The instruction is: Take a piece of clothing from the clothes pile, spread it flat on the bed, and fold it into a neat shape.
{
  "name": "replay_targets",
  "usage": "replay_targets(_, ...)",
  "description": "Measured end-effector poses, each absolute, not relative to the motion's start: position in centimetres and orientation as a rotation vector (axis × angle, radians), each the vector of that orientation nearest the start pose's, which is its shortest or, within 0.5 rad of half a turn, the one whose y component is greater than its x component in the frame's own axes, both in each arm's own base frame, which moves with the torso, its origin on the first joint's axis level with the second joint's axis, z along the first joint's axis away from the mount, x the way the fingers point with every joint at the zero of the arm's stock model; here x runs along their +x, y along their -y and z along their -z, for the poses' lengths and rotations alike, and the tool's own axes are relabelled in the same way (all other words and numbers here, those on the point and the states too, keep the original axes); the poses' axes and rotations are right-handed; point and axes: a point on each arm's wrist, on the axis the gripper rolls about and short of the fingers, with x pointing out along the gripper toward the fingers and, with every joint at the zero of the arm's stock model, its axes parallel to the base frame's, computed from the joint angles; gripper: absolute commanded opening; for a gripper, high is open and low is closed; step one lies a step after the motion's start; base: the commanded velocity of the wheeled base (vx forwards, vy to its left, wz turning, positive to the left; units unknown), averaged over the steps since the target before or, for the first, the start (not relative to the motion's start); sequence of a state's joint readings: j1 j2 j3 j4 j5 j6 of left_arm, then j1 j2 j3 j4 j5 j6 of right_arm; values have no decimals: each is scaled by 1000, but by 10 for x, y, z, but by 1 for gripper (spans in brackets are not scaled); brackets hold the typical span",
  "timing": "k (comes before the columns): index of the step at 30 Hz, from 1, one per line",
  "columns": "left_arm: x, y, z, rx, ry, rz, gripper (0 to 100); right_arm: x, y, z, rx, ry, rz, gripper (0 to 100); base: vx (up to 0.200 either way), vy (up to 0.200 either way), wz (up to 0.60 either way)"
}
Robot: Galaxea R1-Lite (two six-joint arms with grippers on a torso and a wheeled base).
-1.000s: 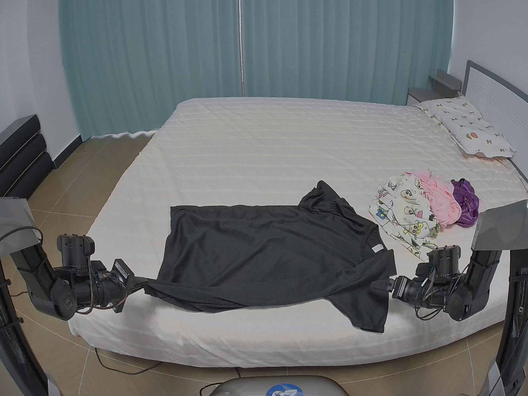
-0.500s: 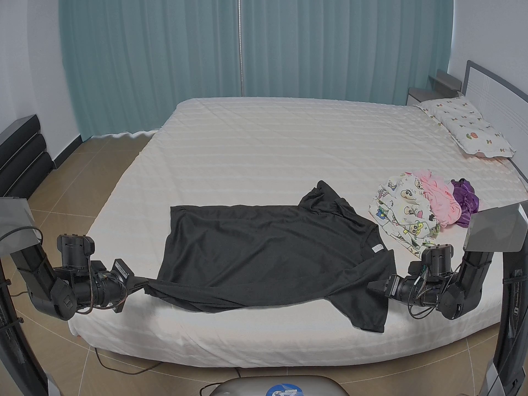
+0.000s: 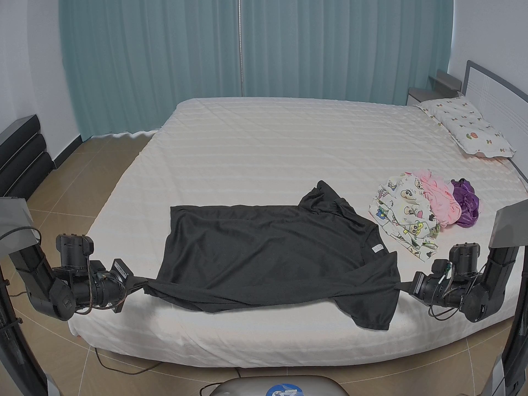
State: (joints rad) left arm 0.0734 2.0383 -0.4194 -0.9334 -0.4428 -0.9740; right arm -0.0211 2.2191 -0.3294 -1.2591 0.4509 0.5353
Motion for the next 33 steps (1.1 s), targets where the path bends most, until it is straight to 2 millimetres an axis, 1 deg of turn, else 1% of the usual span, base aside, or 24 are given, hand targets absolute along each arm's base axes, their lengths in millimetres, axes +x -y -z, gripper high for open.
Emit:
replay_targets(5, 275, -11, -35, -1097, -775, 12, 0, 261, 1, -4, 673, -670, -257, 0, 0, 0, 0)
replay_targets(12, 267, -12, -50, -1088, -729, 24, 0, 238, 2, -18, 685, -626, -298, 0, 0, 0, 0)
replay_targets(18, 258, -12, -60, -1081, -731, 17, 0, 220, 4, -31, 695, -593, -361, 0, 0, 0, 0)
replay_targets(26, 243, -11, -69, -1054, -796, -9, 0, 213, 13, -40, 702, -551, -349, 0, 0, 0, 0)
replay_targets(30, 238, -10, -75, -1030, -802, -1, 0, 209, 16, -42, 711, -564, -341, 0, 0, 0, 0)
replay_targets(33, 236, -10, -77, -1017, -810, -2, 0, 203, 16, -41, 725, -616, -331, 0, 0, 0, 0)
